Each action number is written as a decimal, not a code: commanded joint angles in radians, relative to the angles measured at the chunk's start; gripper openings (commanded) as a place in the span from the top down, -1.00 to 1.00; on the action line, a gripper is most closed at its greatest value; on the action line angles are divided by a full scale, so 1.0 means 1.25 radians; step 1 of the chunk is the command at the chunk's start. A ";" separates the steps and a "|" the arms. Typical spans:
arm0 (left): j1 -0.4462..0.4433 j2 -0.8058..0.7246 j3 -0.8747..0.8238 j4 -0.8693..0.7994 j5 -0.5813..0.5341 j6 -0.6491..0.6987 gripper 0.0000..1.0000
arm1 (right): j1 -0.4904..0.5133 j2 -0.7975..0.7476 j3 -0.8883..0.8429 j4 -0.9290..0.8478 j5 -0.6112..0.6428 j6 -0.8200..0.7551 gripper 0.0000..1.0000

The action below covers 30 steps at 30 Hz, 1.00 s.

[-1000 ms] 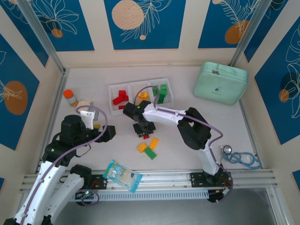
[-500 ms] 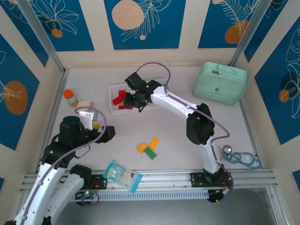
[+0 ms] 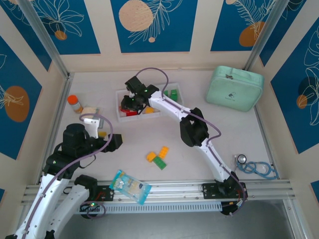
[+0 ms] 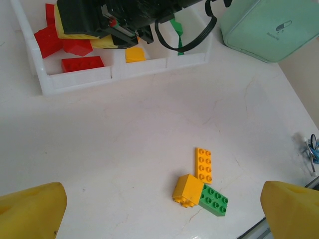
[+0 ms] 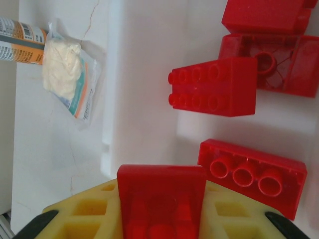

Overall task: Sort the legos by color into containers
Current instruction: Place the lego in the container.

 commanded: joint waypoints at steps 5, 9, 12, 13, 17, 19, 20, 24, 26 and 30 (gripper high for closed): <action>0.010 -0.009 -0.007 0.017 0.024 0.015 -0.99 | -0.011 0.027 0.037 0.009 -0.037 0.002 0.77; 0.010 -0.008 -0.007 0.018 0.027 0.015 -0.99 | -0.014 0.038 0.042 0.014 -0.064 0.003 0.64; 0.010 -0.010 -0.007 0.018 0.030 0.015 -0.99 | -0.013 0.038 0.044 0.006 -0.062 0.003 0.46; 0.010 -0.010 -0.007 0.018 0.030 0.015 -0.99 | -0.012 0.036 0.045 0.004 -0.060 0.002 0.38; 0.010 -0.009 -0.008 0.018 0.030 0.015 -0.99 | -0.011 0.030 0.053 -0.012 -0.069 0.002 0.13; 0.010 -0.011 -0.007 0.018 0.030 0.015 -0.99 | -0.011 0.024 0.058 -0.026 -0.074 0.003 0.04; 0.011 -0.011 -0.007 0.018 0.030 0.015 -0.99 | -0.008 0.018 0.056 -0.030 -0.073 0.002 -0.02; 0.010 -0.011 -0.008 0.019 0.031 0.015 -0.99 | -0.003 -0.008 0.054 -0.049 -0.071 -0.002 -0.25; 0.010 -0.011 -0.008 0.019 0.033 0.015 -0.99 | 0.001 -0.026 0.050 -0.061 -0.067 0.002 -0.34; 0.011 -0.014 -0.009 0.020 0.034 0.015 -0.99 | 0.011 -0.077 0.024 -0.072 -0.053 0.005 -0.48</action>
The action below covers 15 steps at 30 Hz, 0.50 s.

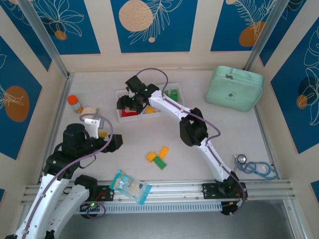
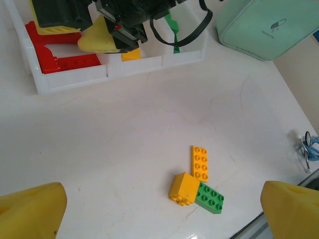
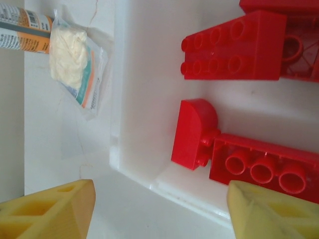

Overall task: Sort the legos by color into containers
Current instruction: Place the lego in the container, then pick up the lego from the bottom-center of the table.

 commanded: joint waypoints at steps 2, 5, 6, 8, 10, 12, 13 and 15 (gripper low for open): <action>0.010 -0.015 -0.009 0.019 0.021 0.014 -0.99 | 0.018 -0.120 -0.024 -0.043 0.017 -0.004 -0.57; 0.010 -0.016 -0.009 0.020 0.021 0.014 -0.99 | 0.028 -0.172 -0.046 -0.076 0.062 -0.016 -0.65; 0.010 -0.016 -0.010 0.021 0.022 0.014 -0.99 | 0.029 -0.187 -0.055 -0.089 0.082 -0.017 -0.70; 0.010 -0.016 -0.009 0.020 0.022 0.013 -0.99 | 0.034 -0.233 -0.090 -0.112 0.127 -0.017 -0.80; 0.011 -0.016 -0.010 0.020 0.022 0.013 -0.99 | 0.036 -0.289 -0.155 -0.126 0.177 -0.003 -0.88; 0.010 -0.016 -0.010 0.019 0.019 0.013 -0.99 | 0.035 -0.355 -0.243 -0.123 0.217 0.019 -0.92; 0.010 -0.016 -0.010 0.019 0.017 0.013 -0.99 | 0.036 -0.396 -0.295 -0.114 0.234 0.031 -0.92; 0.011 -0.015 -0.010 0.018 0.013 0.012 -0.99 | 0.041 -0.469 -0.404 -0.112 0.278 0.070 -0.91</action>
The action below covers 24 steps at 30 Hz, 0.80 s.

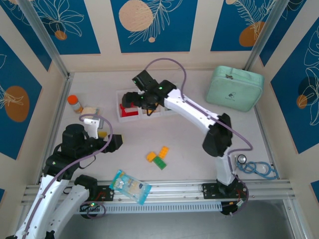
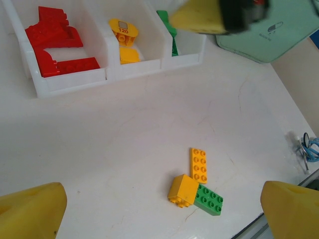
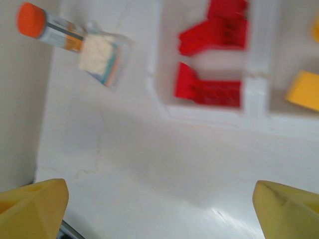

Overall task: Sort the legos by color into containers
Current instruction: Pick up the lego from the bottom-center of the table.

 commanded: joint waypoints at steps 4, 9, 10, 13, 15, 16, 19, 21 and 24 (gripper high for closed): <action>0.010 -0.003 -0.008 0.014 0.013 0.012 -0.99 | 0.034 -0.206 -0.305 -0.049 0.172 0.166 -0.86; 0.010 0.006 -0.008 0.014 0.013 0.011 -0.99 | 0.086 -0.339 -0.536 -0.035 0.238 0.379 -0.83; 0.010 0.009 -0.008 0.015 0.016 0.012 -0.99 | 0.094 -0.354 -0.575 -0.024 0.234 0.422 -0.83; 0.011 0.014 -0.007 0.015 0.019 0.012 -0.99 | 0.100 -0.364 -0.646 -0.036 0.218 0.551 -0.83; 0.010 0.013 -0.008 0.014 0.020 0.012 -0.99 | 0.108 -0.348 -0.676 -0.011 0.199 0.573 -0.79; 0.011 0.013 -0.008 0.015 0.020 0.013 -0.99 | 0.109 -0.331 -0.688 0.003 0.189 0.574 -0.75; 0.010 0.014 -0.008 0.014 0.022 0.012 -0.99 | 0.115 -0.263 -0.682 0.013 0.161 0.576 -0.67; 0.010 0.015 -0.008 0.016 0.023 0.012 -0.99 | 0.123 -0.217 -0.664 0.020 0.151 0.571 -0.62; 0.011 0.016 -0.008 0.016 0.025 0.012 -0.99 | 0.136 -0.154 -0.629 0.040 0.156 0.541 -0.55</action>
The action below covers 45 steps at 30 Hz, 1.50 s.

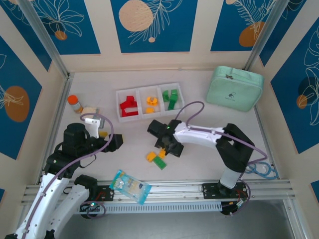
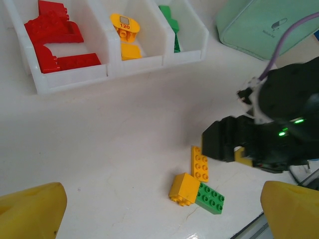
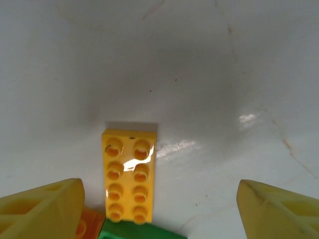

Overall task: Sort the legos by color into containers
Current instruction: Pick up the lego from the bottom-center of the table.

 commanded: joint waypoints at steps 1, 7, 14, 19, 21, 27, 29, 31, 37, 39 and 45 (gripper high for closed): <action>0.010 0.001 -0.007 0.015 0.022 0.012 -0.99 | 0.017 0.066 0.056 0.015 -0.006 0.001 -0.51; 0.011 0.003 -0.008 0.017 0.025 0.012 -0.99 | 0.026 0.143 0.095 -0.025 0.009 -0.012 -0.26; 0.011 -0.001 -0.008 0.017 0.021 0.013 -0.99 | 0.032 0.132 0.019 0.006 0.013 0.038 -0.01; 0.012 0.003 -0.008 0.018 0.026 0.013 -0.99 | 0.029 0.125 -0.014 0.027 0.020 0.034 0.18; 0.011 0.002 -0.008 0.018 0.026 0.014 -0.99 | 0.026 0.127 -0.012 0.033 0.024 0.019 0.28; 0.011 0.000 -0.008 0.016 0.022 0.013 -0.99 | 0.010 0.127 0.041 0.029 0.051 -0.074 0.55; 0.011 0.001 -0.008 0.015 0.021 0.013 -0.99 | 0.003 0.117 0.069 0.023 0.062 -0.112 0.62; 0.011 0.001 -0.008 0.015 0.020 0.013 -0.99 | -0.005 0.100 0.093 0.020 0.075 -0.147 0.64; 0.012 -0.001 -0.007 0.015 0.015 0.013 -0.99 | -0.033 0.032 0.168 0.028 0.112 -0.270 0.68; 0.011 0.000 -0.007 0.015 0.015 0.013 -0.99 | -0.047 0.013 0.190 0.050 0.113 -0.323 0.69; 0.011 -0.001 -0.007 0.013 0.010 0.013 -0.99 | -0.115 0.013 0.264 0.144 0.077 -0.473 0.68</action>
